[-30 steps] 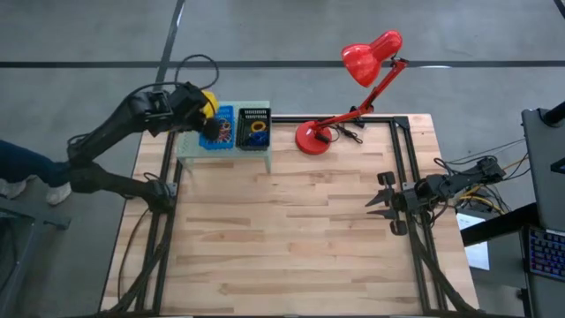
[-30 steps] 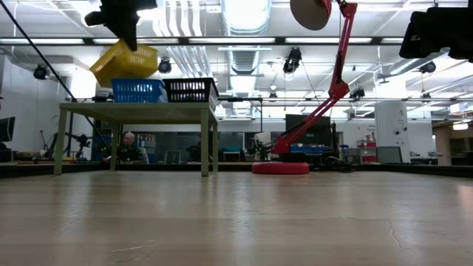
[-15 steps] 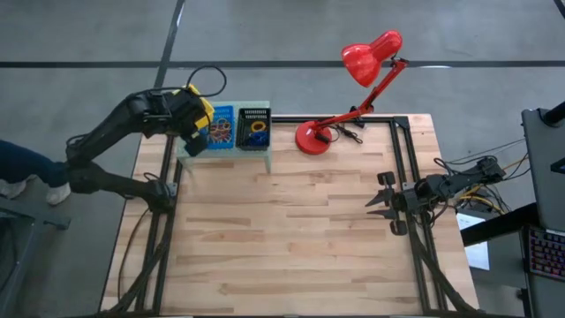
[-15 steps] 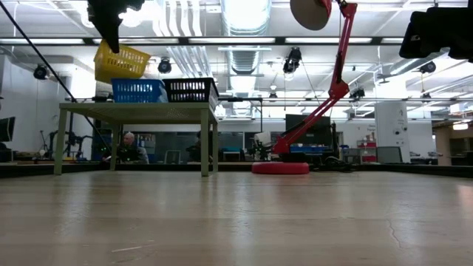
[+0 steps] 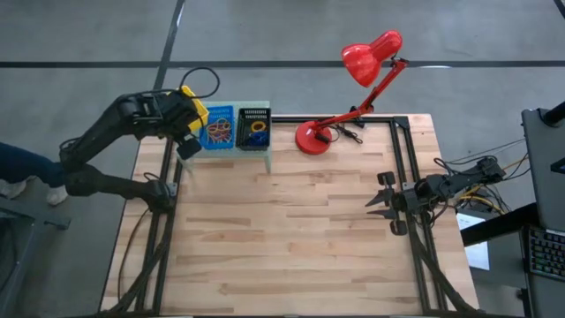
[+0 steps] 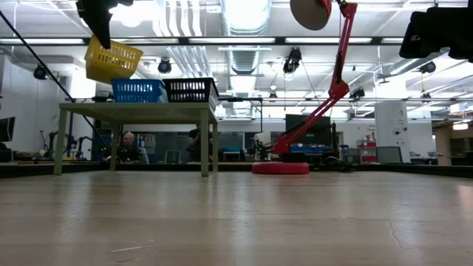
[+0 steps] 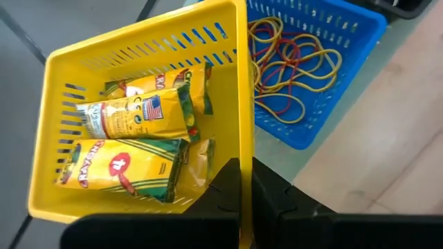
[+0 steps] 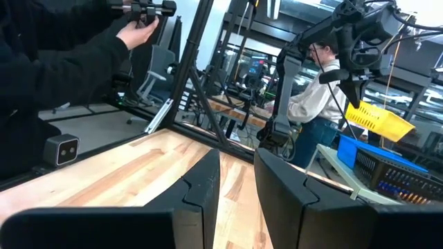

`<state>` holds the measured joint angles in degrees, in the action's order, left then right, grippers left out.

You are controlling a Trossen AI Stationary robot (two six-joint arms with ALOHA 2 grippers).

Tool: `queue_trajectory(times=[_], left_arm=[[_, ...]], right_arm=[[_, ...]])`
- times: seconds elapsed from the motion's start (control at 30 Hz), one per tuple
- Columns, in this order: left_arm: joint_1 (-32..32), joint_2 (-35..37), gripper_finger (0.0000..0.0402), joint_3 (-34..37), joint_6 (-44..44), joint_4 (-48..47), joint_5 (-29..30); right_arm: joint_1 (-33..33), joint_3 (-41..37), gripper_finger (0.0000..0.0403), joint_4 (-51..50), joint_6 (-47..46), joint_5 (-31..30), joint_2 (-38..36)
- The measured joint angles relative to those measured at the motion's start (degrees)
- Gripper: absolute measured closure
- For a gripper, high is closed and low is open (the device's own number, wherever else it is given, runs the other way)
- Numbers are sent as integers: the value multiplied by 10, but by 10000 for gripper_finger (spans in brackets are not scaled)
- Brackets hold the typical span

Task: Pick & Place Office Desk Supplies
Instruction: Put the yellow basket filled with crayon boxes on the shelf

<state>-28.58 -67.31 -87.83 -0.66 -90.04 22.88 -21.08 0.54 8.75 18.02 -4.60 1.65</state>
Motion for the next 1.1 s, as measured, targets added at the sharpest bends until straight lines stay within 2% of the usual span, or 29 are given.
queue_trajectory(times=[0.23, 0.47, 0.63, 0.83, 1.1], left_arm=[[0, -4, 391, 1, 10, 0, -38], [-1, 9, 391, 1, 1, 0, 33], [0, 16, 391, 1, 10, 0, 32], [-4, 20, 391, 1, -37, 0, 56], [-40, 20, 391, 1, -32, 0, 67]], right_arm=[[0, 0, 316, 0, 0, 0, 0], [0, 0, 316, 0, 0, 0, 0], [0, 0, 316, 0, 0, 0, 0], [0, 0, 316, 0, 0, 0, 0], [0, 0, 316, 0, 0, 0, 0]])
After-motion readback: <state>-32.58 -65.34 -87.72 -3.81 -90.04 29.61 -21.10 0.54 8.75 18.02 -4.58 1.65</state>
